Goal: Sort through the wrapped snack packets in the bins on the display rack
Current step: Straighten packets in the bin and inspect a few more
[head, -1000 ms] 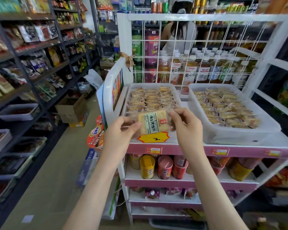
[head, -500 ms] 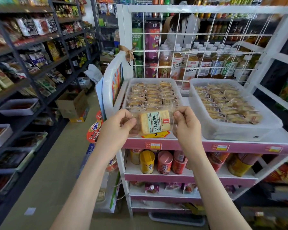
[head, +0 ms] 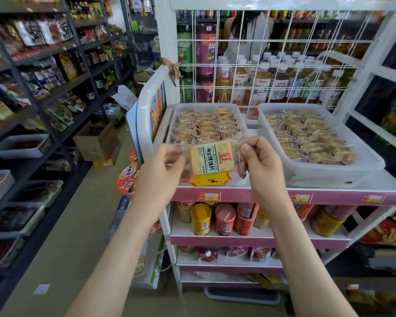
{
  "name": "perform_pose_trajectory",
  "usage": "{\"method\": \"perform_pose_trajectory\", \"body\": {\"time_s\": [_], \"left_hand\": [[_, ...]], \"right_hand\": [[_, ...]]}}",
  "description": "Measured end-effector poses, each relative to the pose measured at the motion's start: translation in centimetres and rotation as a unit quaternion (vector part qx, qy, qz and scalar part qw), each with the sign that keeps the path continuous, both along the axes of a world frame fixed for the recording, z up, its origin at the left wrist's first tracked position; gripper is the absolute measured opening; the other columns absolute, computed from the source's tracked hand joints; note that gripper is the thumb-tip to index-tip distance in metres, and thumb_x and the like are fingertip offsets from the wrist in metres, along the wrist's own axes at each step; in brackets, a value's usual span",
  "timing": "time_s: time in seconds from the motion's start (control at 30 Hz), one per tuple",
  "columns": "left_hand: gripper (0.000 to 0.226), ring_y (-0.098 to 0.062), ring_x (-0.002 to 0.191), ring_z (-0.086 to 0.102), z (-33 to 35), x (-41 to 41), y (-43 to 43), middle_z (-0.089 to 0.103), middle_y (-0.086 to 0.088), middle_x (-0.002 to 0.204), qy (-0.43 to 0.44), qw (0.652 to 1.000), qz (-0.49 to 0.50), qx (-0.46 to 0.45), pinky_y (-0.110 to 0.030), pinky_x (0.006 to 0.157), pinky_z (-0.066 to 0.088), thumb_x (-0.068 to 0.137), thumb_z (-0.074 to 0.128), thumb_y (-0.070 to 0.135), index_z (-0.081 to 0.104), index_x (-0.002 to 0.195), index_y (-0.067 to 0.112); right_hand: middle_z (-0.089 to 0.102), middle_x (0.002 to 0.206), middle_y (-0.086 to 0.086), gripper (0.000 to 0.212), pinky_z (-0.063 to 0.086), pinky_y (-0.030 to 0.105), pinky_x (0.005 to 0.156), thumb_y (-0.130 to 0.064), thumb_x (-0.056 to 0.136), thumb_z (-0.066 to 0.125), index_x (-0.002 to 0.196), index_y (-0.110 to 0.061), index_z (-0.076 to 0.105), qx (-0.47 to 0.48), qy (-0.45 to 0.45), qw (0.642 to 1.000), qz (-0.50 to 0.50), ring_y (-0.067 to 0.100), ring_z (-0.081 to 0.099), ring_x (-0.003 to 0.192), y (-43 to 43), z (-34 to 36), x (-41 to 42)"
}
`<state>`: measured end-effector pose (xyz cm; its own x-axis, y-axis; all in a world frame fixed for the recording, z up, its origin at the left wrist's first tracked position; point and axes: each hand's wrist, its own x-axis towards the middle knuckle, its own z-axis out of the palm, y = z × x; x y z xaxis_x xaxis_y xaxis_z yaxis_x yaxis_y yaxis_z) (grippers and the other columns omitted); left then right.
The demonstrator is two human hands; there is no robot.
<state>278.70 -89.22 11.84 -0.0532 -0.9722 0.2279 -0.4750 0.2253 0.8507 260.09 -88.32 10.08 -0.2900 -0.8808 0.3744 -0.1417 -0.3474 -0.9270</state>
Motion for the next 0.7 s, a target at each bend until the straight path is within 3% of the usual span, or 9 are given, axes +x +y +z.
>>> {"method": "perform_pose_trajectory", "body": {"time_s": [0.1,0.2,0.3,0.4,0.47,0.53,0.6,0.7], "left_hand": [[0.04,0.012,0.096,0.053,0.4,-1.5,1.1,0.054,0.022,0.113,0.029,0.998,-0.059,0.012,-0.011,0.08,0.043,0.094,0.048,0.047,0.044,0.132,0.033],[0.062,0.011,0.106,0.055,0.4,-2.9,1.5,0.057,0.028,0.112,0.133,0.978,-0.152,0.058,-0.021,0.093,0.045,0.075,0.054,0.065,0.044,0.13,0.039],[0.08,-0.003,0.1,0.065,-0.1,-3.5,1.2,0.068,0.012,0.102,0.265,0.941,-0.186,0.101,-0.036,0.094,0.053,0.069,0.066,0.06,0.047,0.134,0.017],[0.065,-0.016,0.096,0.068,-0.6,-3.5,0.9,0.07,-0.002,0.1,0.385,0.891,-0.196,0.142,-0.044,0.091,0.055,0.077,0.064,0.039,0.05,0.131,0.007],[0.049,-0.027,0.098,0.068,-0.7,-3.1,0.7,0.071,-0.01,0.108,0.435,0.867,-0.187,0.155,-0.043,0.088,0.056,0.082,0.06,0.03,0.055,0.126,0.011],[0.047,-0.029,0.103,0.068,-0.7,-2.7,0.4,0.07,-0.014,0.114,0.477,0.843,-0.183,0.168,-0.04,0.086,0.057,0.083,0.057,0.028,0.055,0.127,0.011],[0.045,-0.025,0.107,0.066,-0.7,-2.4,0.1,0.069,-0.011,0.116,0.482,0.841,-0.181,0.17,-0.034,0.087,0.057,0.083,0.056,0.03,0.057,0.125,0.011],[0.041,-0.016,0.104,0.066,-0.9,-2.2,-0.1,0.071,-0.005,0.112,0.462,0.853,-0.181,0.163,-0.028,0.088,0.054,0.083,0.056,0.031,0.061,0.119,0.014]], "right_hand": [[0.048,0.057,-0.01,0.025,0.037,0.029,0.051,-0.005,0.1,0.043,0.082,-0.02,0.051,-0.042,0.049,0.998,-0.002,0.011,0.042,0.05,0.6,1.4,0.8],[0.052,0.063,-0.014,0.025,0.04,0.021,0.055,-0.003,0.098,0.046,0.084,-0.022,0.054,-0.072,0.091,0.992,0.053,0.004,0.046,0.055,1.2,2.2,2.3],[0.055,0.072,-0.013,0.024,0.044,0.019,0.058,-0.001,0.096,0.045,0.088,-0.019,0.058,-0.081,0.075,0.983,0.149,0.005,0.051,0.065,1.5,2.6,3.3],[0.058,0.068,-0.004,0.019,0.047,0.024,0.053,-0.002,0.097,0.044,0.091,-0.013,0.058,-0.079,-0.021,0.982,0.168,0.017,0.055,0.059,1.3,2.5,3.0],[0.057,0.069,-0.002,0.02,0.045,0.022,0.052,-0.001,0.097,0.046,0.093,-0.016,0.058,-0.085,-0.063,0.989,0.099,0.014,0.053,0.058,1.1,2.2,2.4],[0.056,0.076,-0.005,0.019,0.043,0.018,0.057,-0.003,0.096,0.052,0.097,-0.022,0.057,-0.067,-0.052,0.996,0.015,0.006,0.052,0.063,0.6,1.9,1.6],[0.059,0.083,-0.006,0.017,0.044,0.019,0.06,-0.01,0.093,0.058,0.103,-0.025,0.058,-0.013,-0.027,1.0,0.004,0.003,0.055,0.068,0.4,1.7,1.0],[0.063,0.077,-0.004,0.012,0.047,0.024,0.059,-0.01,0.095,0.055,0.103,-0.014,0.064,0.04,-0.028,0.996,0.07,0.006,0.057,0.065,0.4,1.2,0.8]]}}
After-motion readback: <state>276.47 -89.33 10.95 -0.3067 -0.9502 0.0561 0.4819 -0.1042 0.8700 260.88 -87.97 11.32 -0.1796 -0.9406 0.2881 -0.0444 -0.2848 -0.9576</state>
